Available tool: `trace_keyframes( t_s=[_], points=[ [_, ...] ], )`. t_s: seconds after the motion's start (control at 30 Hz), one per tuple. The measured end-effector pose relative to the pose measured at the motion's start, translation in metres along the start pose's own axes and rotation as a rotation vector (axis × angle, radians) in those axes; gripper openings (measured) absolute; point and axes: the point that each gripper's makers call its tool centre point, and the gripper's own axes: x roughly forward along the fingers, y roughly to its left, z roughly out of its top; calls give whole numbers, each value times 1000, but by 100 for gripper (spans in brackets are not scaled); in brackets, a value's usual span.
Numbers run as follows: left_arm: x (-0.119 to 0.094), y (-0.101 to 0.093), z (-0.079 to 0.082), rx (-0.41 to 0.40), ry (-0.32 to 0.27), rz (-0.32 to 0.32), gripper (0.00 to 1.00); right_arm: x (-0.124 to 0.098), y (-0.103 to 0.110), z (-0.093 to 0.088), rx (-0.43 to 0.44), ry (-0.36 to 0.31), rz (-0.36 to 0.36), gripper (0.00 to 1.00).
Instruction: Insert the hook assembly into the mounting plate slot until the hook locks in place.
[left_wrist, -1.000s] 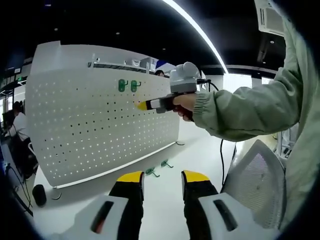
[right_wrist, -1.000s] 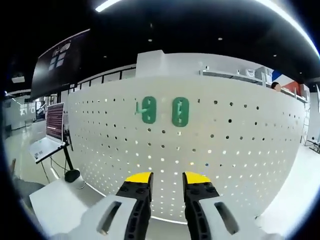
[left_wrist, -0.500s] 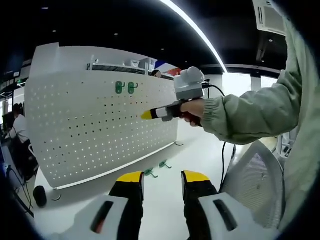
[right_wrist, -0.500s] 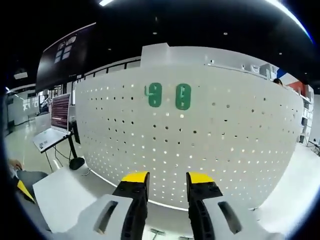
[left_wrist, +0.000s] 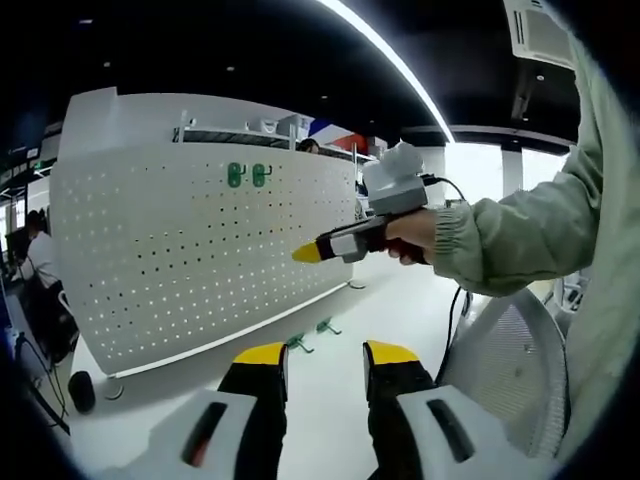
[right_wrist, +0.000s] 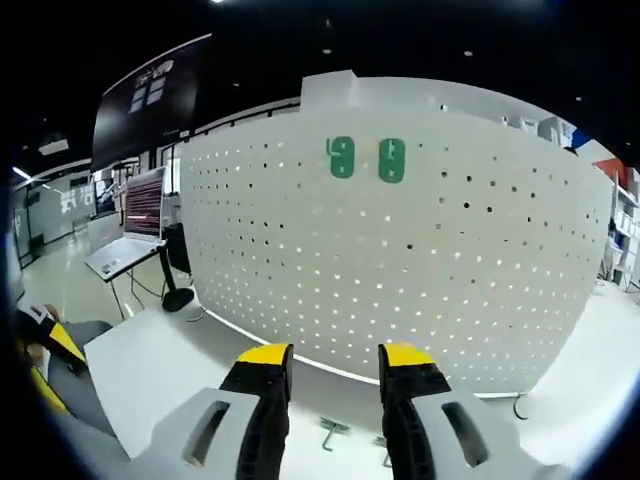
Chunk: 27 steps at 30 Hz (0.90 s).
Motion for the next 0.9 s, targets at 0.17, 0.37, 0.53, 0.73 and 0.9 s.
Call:
trace_keyframes(
  t_s=[0.17,0.37,0.53,0.73,0.9],
  points=[
    [-2,-2,-2,2,3,3,31,-8,11,-18,-3,33,26,34],
    [-5,-3,-8,3,18,10,31,-17,23,-38,-5,68,51,34],
    [-8,-3,-13,3,28,19,31,-26,42,-53,-11,97,92,34],
    [-11,-3,-19,-3,40,30,31,-36,57,-68,-6,124,128,35],
    [-11,-1,-23,-9,46,36,31,-45,61,-74,-2,133,142,35]
  ],
)
